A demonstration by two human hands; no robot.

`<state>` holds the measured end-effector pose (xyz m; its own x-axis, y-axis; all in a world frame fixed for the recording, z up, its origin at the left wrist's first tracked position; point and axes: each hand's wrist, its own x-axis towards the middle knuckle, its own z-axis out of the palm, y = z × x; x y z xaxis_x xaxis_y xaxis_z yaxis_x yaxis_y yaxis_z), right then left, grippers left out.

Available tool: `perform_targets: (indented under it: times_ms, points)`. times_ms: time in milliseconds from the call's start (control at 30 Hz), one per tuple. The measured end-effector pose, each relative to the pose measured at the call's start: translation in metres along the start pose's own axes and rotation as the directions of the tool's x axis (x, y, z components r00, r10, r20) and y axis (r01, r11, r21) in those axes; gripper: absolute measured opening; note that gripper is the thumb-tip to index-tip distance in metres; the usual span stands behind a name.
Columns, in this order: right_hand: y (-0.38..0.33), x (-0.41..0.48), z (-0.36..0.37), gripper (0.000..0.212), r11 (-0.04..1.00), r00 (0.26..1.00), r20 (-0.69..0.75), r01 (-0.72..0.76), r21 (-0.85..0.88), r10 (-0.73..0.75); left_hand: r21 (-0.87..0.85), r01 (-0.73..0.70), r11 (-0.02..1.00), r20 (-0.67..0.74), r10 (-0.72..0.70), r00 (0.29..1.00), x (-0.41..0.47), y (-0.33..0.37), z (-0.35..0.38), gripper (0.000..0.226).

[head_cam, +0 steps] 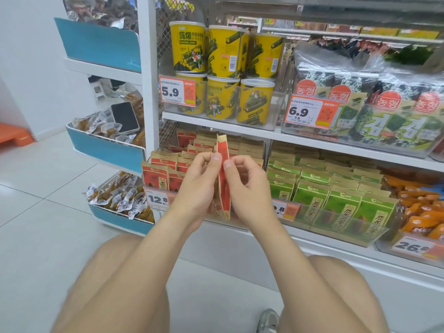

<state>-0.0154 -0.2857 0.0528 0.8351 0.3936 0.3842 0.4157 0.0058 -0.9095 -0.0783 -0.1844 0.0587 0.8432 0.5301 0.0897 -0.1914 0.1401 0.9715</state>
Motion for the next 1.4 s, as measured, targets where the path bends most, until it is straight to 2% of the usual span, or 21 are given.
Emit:
perform_targets:
  times_ms: [67,200,267,333,500,633,733,800,900,1000,1100,1233,1400]
  points:
    - [0.002,-0.003,-0.001,0.011,1.0,0.998,0.053,0.014,-0.006,-0.014,-0.024,-0.02,0.999,0.004,0.02,1.0,0.0,-0.001,-0.001,0.027]
    - [0.005,-0.006,-0.005,0.013,0.999,0.964,0.263,-0.031,-0.005,0.032,-0.077,-0.09,0.993,-0.091,0.083,0.992,0.003,-0.004,-0.008,0.042]
    - [0.008,-0.007,-0.004,0.014,0.999,0.957,0.288,-0.049,0.024,0.04,-0.08,-0.111,0.991,-0.09,0.104,0.99,0.007,-0.003,-0.012,0.05]
    - [0.012,-0.005,-0.001,0.017,0.997,0.97,0.241,-0.05,0.051,0.036,-0.04,-0.113,0.993,-0.054,0.11,0.992,0.01,-0.002,-0.015,0.04]
    - [0.023,0.007,-0.005,0.035,0.999,0.999,-0.022,0.04,-0.034,-0.04,0.237,-0.217,0.947,0.065,0.208,0.976,0.008,-0.009,-0.013,0.021]
    - [0.021,0.002,-0.006,0.037,0.995,0.995,-0.047,0.086,-0.044,-0.088,0.351,-0.284,0.892,0.046,0.286,0.957,0.001,-0.018,-0.01,0.022]
    - [0.019,-0.004,-0.006,0.034,0.992,0.995,-0.023,0.097,-0.086,-0.1,0.557,-0.393,0.732,0.09,0.417,0.905,-0.003,-0.018,-0.016,0.02]
    - [0.022,-0.005,-0.006,0.033,0.994,0.997,0.001,0.071,-0.081,-0.071,0.635,-0.457,0.623,0.138,0.491,0.86,-0.007,-0.017,-0.018,0.021]
    - [0.021,-0.006,-0.007,0.039,0.999,1.0,0.02,0.013,-0.044,-0.012,0.682,-0.493,0.54,0.178,0.531,0.828,-0.01,-0.018,-0.017,0.023]
    - [0.02,-0.007,-0.011,0.043,0.994,1.0,0.001,0.016,-0.104,-0.016,0.719,-0.514,0.468,0.248,0.518,0.819,-0.009,-0.019,-0.015,0.025]
    - [0.02,-0.006,-0.016,0.049,0.996,0.998,0.05,-0.025,-0.088,0.029,0.723,-0.482,0.495,0.217,0.499,0.839,-0.005,-0.022,-0.016,0.027]
    - [0.015,-0.006,-0.019,0.025,0.994,0.98,0.164,-0.113,0.001,0.111,0.696,-0.416,0.585,0.141,0.456,0.879,0.007,-0.021,-0.022,0.031]
    - [0.018,0.0,-0.025,0.022,0.984,0.972,0.198,-0.15,0.096,0.128,0.666,-0.406,0.626,0.149,0.421,0.895,0.009,-0.019,-0.021,0.034]
